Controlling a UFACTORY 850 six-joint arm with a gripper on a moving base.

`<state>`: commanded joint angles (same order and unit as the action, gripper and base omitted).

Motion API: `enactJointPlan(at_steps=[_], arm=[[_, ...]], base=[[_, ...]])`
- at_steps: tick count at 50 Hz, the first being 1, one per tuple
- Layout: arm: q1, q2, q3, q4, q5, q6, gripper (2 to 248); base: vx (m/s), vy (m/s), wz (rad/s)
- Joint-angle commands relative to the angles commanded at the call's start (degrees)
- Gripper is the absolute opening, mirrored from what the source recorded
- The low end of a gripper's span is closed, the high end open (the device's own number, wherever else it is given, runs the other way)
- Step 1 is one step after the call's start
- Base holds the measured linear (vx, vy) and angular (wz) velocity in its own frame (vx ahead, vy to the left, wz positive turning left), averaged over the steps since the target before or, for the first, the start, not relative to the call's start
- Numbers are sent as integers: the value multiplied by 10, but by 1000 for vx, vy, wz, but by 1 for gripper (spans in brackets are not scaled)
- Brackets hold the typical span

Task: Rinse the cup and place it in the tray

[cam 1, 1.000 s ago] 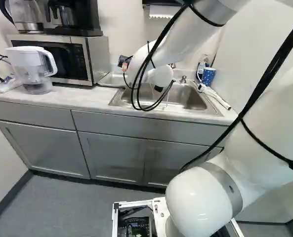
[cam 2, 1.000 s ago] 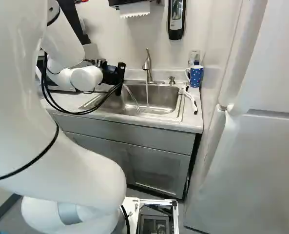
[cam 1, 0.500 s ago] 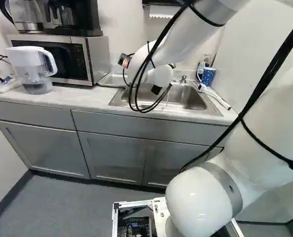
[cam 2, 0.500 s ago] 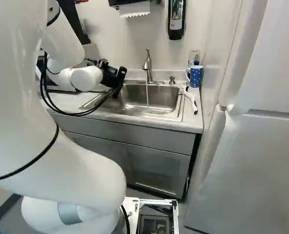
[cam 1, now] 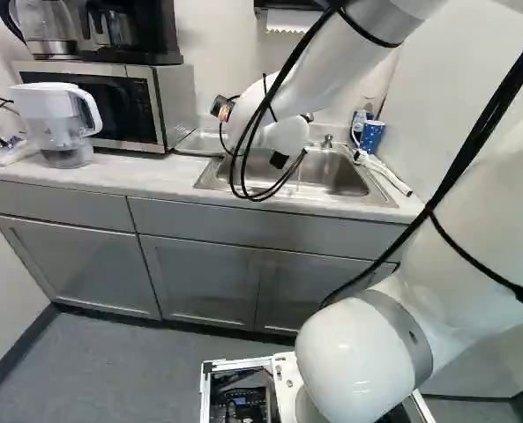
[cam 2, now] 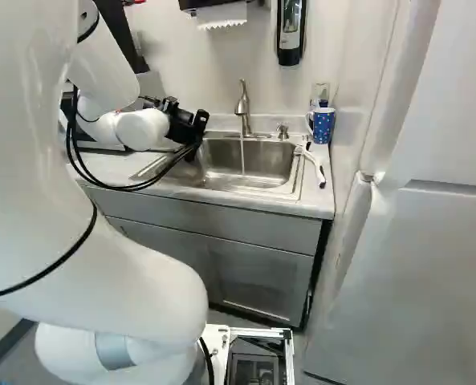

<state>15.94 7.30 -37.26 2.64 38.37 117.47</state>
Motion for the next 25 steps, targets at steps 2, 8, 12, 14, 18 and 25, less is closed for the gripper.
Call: enactJointPlan(at_steps=[2,8,12,14,18,25], arm=[[0,0,0,0,0,0,125],[0,0,0,0,0,0,125],[0,0,0,0,0,-1,125],[0,0,0,0,0,-6,125],[0,0,0,0,0,-23,125],[0,0,0,0,0,-61,125]], base=[[0,0,0],[0,0,0],[0,0,0],[0,0,0],[0,0,0],[0,0,0]])
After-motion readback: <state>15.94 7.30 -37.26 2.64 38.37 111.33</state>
